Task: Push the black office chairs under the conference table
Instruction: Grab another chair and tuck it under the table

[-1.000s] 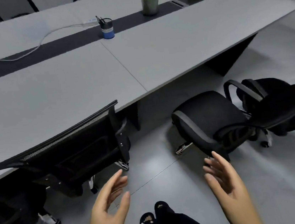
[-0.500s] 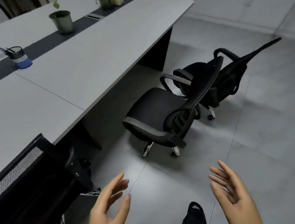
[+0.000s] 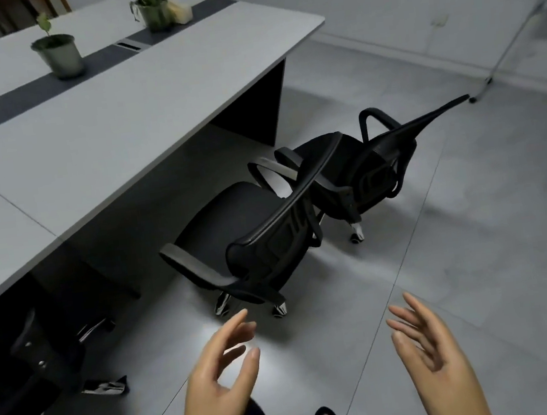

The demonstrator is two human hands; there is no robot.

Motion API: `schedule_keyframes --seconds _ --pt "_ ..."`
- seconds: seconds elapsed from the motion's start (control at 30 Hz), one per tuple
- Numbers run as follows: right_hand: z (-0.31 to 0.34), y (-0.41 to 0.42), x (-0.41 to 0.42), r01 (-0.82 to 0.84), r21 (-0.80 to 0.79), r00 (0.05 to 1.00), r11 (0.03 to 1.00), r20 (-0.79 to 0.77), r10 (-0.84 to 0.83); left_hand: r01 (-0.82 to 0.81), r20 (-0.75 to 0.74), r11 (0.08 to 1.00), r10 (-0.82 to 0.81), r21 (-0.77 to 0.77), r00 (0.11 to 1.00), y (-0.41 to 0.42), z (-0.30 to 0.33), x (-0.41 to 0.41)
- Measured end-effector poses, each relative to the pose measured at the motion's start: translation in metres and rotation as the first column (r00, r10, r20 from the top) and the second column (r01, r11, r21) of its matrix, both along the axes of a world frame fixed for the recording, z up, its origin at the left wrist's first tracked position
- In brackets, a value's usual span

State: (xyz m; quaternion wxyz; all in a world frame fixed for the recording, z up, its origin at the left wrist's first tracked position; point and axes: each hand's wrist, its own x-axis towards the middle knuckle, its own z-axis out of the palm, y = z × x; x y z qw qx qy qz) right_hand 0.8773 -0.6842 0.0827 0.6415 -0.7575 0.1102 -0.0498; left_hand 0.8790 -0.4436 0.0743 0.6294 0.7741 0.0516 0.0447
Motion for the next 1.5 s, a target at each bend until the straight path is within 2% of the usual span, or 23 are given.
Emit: schedule_keyframes --seconds 0.23,0.57,0.7,0.83,0.9,0.97,1.03,1.13,1.2,1.23,1.3,1.4,1.5 --pt "-0.011 -0.052 0.067 -0.008 -0.009 1.000 1.000 -0.016 0.008 -0.056 -0.012 0.998 0.057 0.039 0.998 -0.045 0.006 0.066" --pt "0.004 -0.089 0.226 -0.083 -0.030 0.996 0.996 0.022 0.084 -0.094 0.033 0.992 0.091 0.080 0.995 -0.085 0.016 0.210" --pt "0.006 -0.090 0.282 -0.239 -0.050 0.971 0.970 -0.007 0.239 -0.207 0.043 0.970 0.203 0.127 0.978 -0.087 0.015 0.232" --pt "0.008 -0.085 0.338 -0.440 -0.091 0.898 0.894 -0.064 0.435 -0.366 0.004 0.910 0.373 0.197 0.928 -0.091 0.001 0.228" --pt "0.006 -0.082 0.366 -0.569 -0.148 0.822 0.809 -0.106 0.559 -0.410 -0.034 0.870 0.434 0.273 0.900 -0.094 -0.009 0.225" --pt "0.002 -0.079 0.391 -0.700 -0.278 0.707 0.658 -0.141 0.693 -0.401 -0.094 0.848 0.457 0.347 0.885 -0.099 -0.016 0.224" --pt "-0.004 -0.076 0.416 -0.779 -0.446 0.565 0.441 -0.191 0.803 -0.368 -0.162 0.834 0.464 0.412 0.871 -0.105 -0.025 0.225" --pt "-0.027 -0.068 0.454 -0.753 -0.655 0.345 0.060 -0.316 0.884 -0.273 -0.208 0.785 0.450 0.556 0.869 -0.112 -0.041 0.233" --pt "-0.045 -0.060 0.475 -0.692 -0.703 0.227 -0.162 -0.426 0.876 -0.193 -0.173 0.669 0.440 0.718 0.881 -0.113 -0.052 0.240" --pt "-0.054 -0.056 0.485 -0.647 -0.725 0.190 -0.235 -0.452 0.872 -0.133 -0.160 0.591 0.416 0.796 0.895 -0.111 -0.058 0.246" --pt "-0.067 -0.048 0.502 -0.567 -0.768 0.157 -0.299 -0.457 0.876 -0.041 -0.179 0.478 0.405 0.877 0.897 -0.105 -0.072 0.257" --pt "-0.079 -0.038 0.520 -0.494 -0.805 0.149 -0.328 -0.449 0.881 0.033 -0.246 0.456 0.416 0.889 0.876 -0.090 -0.083 0.274" --pt "-0.090 -0.031 0.531 -0.417 -0.855 0.151 -0.308 -0.399 0.904 0.060 -0.267 0.446 0.419 0.893 0.868 -0.078 -0.088 0.284"
